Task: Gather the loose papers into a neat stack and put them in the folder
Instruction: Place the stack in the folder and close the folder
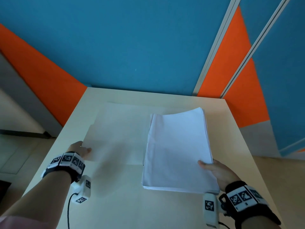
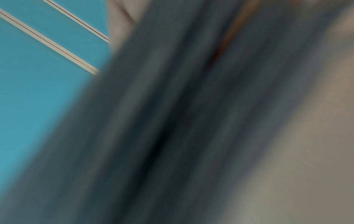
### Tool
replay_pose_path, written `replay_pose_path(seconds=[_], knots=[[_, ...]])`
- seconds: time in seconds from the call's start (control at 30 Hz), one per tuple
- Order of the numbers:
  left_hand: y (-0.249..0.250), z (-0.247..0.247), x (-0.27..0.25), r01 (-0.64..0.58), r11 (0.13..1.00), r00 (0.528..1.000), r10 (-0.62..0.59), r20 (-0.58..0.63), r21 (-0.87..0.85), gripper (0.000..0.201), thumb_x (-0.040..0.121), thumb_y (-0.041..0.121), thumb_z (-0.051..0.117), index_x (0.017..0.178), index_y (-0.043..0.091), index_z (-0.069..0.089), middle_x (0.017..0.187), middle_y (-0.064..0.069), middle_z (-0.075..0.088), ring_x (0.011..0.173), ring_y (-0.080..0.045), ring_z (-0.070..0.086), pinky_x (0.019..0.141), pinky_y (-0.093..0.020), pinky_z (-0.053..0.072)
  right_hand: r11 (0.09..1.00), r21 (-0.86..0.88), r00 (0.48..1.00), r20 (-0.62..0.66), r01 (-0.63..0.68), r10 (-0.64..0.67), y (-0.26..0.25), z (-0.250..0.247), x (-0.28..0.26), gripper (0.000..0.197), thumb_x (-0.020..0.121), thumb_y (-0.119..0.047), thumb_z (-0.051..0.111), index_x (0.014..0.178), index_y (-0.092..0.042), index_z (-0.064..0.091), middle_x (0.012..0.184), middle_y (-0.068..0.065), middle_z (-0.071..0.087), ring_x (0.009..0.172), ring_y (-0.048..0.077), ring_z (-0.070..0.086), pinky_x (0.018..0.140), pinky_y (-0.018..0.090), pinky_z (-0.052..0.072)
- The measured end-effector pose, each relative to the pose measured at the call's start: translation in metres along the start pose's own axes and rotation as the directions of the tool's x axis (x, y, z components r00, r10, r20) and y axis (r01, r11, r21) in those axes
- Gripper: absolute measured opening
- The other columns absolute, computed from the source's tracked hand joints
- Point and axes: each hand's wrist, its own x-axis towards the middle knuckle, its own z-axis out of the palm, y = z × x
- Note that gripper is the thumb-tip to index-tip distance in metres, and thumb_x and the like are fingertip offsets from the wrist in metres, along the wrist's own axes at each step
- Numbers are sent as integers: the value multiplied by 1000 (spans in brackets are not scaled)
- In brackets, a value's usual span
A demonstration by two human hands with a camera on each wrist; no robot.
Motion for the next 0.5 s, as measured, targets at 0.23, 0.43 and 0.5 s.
replay_pose_path(seconds=[0.23, 0.43, 0.5], knots=[[-68, 4, -75, 62, 998, 996, -64, 64, 22, 47, 93, 21, 51, 130, -7, 45, 134, -27, 52, 123, -37, 51, 97, -36, 40, 998, -69, 1000, -22, -14, 12, 19, -6, -50, 21, 92, -15, 57, 108, -3, 63, 103, 16, 70, 89, 28, 65, 71, 35, 49], [-113, 12, -119, 115, 992, 992, -112, 61, -56, 44, 91, 14, 55, 127, -10, 48, 133, -28, 53, 122, -37, 52, 90, -35, 40, 988, -156, 1000, -20, -22, 19, 41, 5, -65, 32, 92, -14, 57, 120, 0, 58, 114, 16, 67, 100, 30, 63, 75, 34, 48], [-122, 15, -125, 131, 989, 990, -127, 60, -61, 44, 91, 14, 55, 127, -10, 49, 132, -28, 53, 121, -38, 52, 96, -39, 40, 981, -194, 1000, -15, -28, 26, 47, 13, -66, 27, 92, -14, 57, 116, -3, 59, 104, 10, 68, 91, 24, 63, 70, 32, 47]])
